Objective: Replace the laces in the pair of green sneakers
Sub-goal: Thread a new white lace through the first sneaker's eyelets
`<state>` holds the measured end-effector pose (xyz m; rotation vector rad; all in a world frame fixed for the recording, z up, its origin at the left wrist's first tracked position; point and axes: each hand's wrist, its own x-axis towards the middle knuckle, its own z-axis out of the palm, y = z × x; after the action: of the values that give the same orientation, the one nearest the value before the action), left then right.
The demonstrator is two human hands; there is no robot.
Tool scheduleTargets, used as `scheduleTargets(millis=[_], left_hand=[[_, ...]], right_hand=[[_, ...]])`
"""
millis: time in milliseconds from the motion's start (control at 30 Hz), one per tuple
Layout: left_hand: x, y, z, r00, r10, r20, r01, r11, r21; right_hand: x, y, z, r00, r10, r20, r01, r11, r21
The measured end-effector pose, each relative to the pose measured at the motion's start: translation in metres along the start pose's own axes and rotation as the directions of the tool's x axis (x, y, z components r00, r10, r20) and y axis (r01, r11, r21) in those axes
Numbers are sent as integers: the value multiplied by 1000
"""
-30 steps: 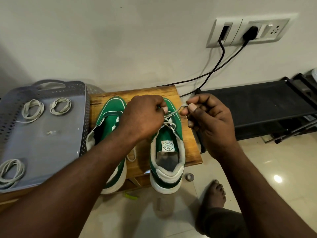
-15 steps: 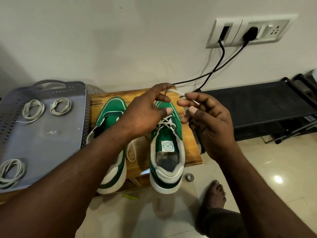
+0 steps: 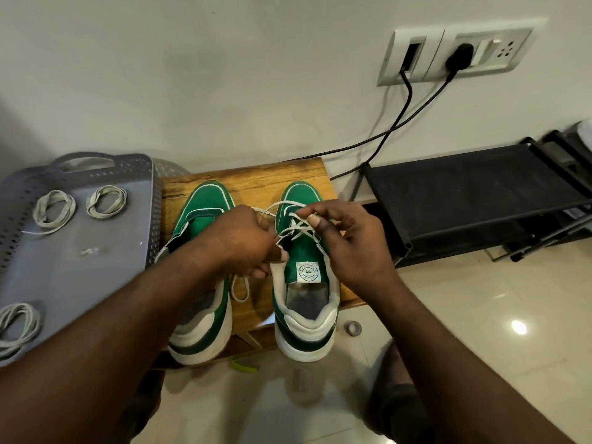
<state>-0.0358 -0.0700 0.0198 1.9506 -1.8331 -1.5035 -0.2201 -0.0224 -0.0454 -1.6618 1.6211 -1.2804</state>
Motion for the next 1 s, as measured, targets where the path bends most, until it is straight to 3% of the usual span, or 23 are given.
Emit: scheduleTargets(millis=[100,200,400,700,833,1000], left_hand=[[2,-6,-7,996,-79,39,85,977,-197],[3,-8,-8,994,-92,61,104,963,-250],[8,-10,-7,992,-92,89,111,963,-246],[1,-6,-6,998,9,54,4,970,-241],[0,-4,-4,994,105,-24,-108,983,-149],[0,-6,-2,993,119,-22,-121,979,-164]], right_hand=[[-2,-6,7,995,90,48,-89,995,-38],[-1,-7,8,980,181,81,-180,983,-19],[-3,-16,6,970,149,191,-133,987,-94],[0,-20,11,969,224,108,-201,961,-191],[-2,-20,10,966,248,77,-241,967,-85],[-4,-17,12,948,314,44,-315,949,16]])
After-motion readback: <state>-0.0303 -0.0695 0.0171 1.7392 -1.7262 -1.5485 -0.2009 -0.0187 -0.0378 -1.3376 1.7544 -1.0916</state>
